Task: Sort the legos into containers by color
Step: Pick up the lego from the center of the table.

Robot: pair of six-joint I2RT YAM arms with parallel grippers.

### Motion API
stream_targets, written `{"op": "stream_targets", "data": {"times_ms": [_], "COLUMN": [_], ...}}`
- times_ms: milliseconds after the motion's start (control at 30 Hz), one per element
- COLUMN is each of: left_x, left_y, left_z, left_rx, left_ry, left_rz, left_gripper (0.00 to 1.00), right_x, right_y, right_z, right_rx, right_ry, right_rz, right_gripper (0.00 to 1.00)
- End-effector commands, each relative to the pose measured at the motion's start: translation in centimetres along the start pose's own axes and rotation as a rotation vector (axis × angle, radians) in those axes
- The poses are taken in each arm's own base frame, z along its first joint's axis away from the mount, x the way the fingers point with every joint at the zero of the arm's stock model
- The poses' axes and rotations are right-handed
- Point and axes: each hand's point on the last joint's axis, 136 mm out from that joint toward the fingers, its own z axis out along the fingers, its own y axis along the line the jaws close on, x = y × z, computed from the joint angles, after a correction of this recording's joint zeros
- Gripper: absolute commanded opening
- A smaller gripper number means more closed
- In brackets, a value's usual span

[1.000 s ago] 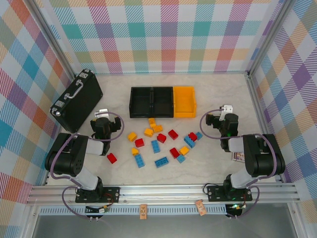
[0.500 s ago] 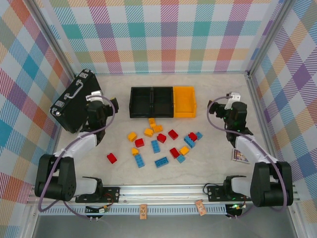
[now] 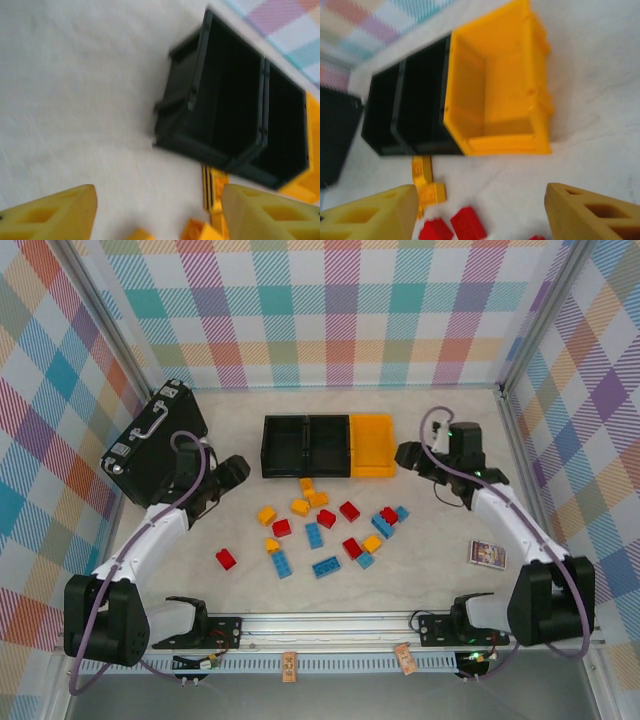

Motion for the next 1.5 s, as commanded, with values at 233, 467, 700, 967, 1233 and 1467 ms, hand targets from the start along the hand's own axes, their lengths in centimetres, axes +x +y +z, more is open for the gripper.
{"op": "stream_targets", "data": {"times_ms": [233, 467, 700, 967, 1233, 1467], "left_x": [11.9, 14.2, 14.4, 14.8, 15.1, 14.8], "left_y": [-2.1, -1.9, -1.1, -0.5, -0.1, -1.0], "left_z": [-1.2, -1.0, -1.0, -0.8, -0.6, -0.4], "left_rx": [0.021, -0.006, -0.037, -0.057, -0.067, -0.041], "left_ry": [0.323, 0.35, 0.347, 0.352, 0.355, 0.351], "left_rz": [0.069, 0.093, 0.098, 0.091, 0.088, 0.089], "left_gripper": [0.66, 0.68, 0.69, 0.69, 0.69, 0.69], "right_x": [9.9, 13.3, 15.3, 16.6, 16.8, 15.0], "right_y": [2.4, 2.9, 2.7, 2.4, 2.0, 3.4], "right_z": [5.3, 7.7, 9.6, 11.5, 12.0, 10.4], "right_rx": [0.115, 0.151, 0.193, 0.241, 0.269, 0.258], "right_ry": [0.425, 0.537, 0.581, 0.615, 0.614, 0.562], "right_rz": [-0.327, -0.465, -0.532, -0.582, -0.6, -0.585], "right_gripper": [0.69, 0.7, 0.7, 0.62, 0.42, 0.31]}}
